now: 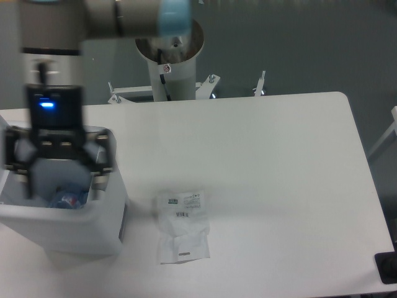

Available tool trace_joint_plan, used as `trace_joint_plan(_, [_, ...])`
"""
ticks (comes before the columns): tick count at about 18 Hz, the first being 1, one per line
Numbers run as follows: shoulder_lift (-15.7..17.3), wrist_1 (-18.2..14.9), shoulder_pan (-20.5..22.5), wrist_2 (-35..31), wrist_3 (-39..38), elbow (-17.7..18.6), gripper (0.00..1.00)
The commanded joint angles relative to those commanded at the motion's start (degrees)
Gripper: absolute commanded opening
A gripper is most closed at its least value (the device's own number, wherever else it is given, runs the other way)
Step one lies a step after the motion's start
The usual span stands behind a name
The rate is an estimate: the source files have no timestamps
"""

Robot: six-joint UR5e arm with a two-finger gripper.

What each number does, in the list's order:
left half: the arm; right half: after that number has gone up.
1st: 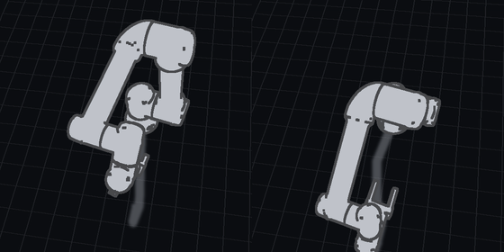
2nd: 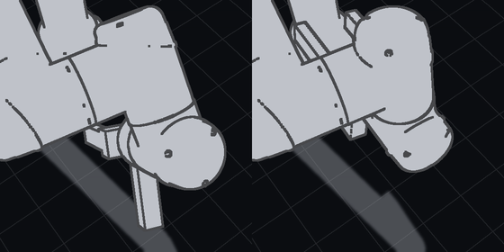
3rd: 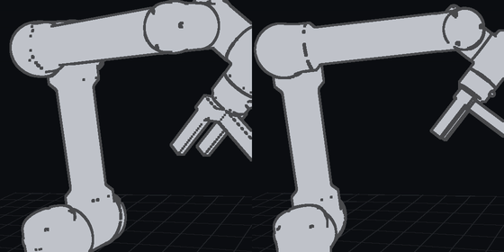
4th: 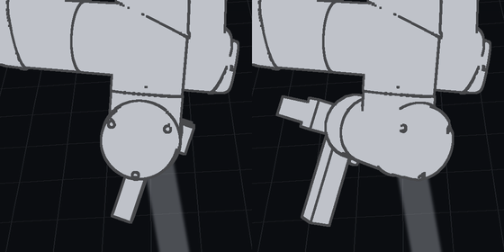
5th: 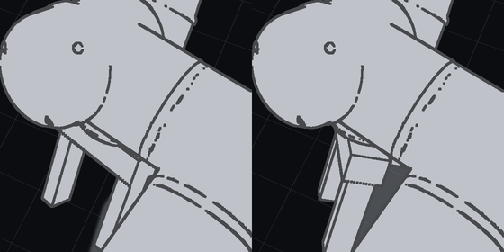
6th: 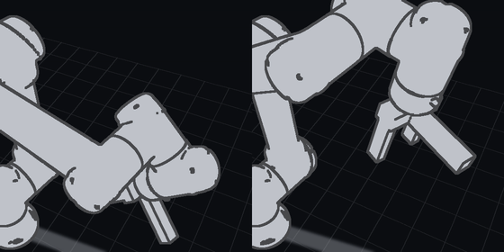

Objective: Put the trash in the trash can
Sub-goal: 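Move the open gripper over the clear plastic bag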

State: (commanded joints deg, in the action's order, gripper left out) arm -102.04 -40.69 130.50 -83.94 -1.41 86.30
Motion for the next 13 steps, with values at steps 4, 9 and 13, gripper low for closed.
trace_joint_plan(4, [-0.96,0.0,6.6,0.0,0.61,3.0,1.0])
trace_joint_plan(9, [-3.51,-0.26,8.72,-0.44,4.29,7.82,1.0])
trace_joint_plan(13, [-5.45,-0.18,8.54,-0.79,13.0,9.94,1.0])
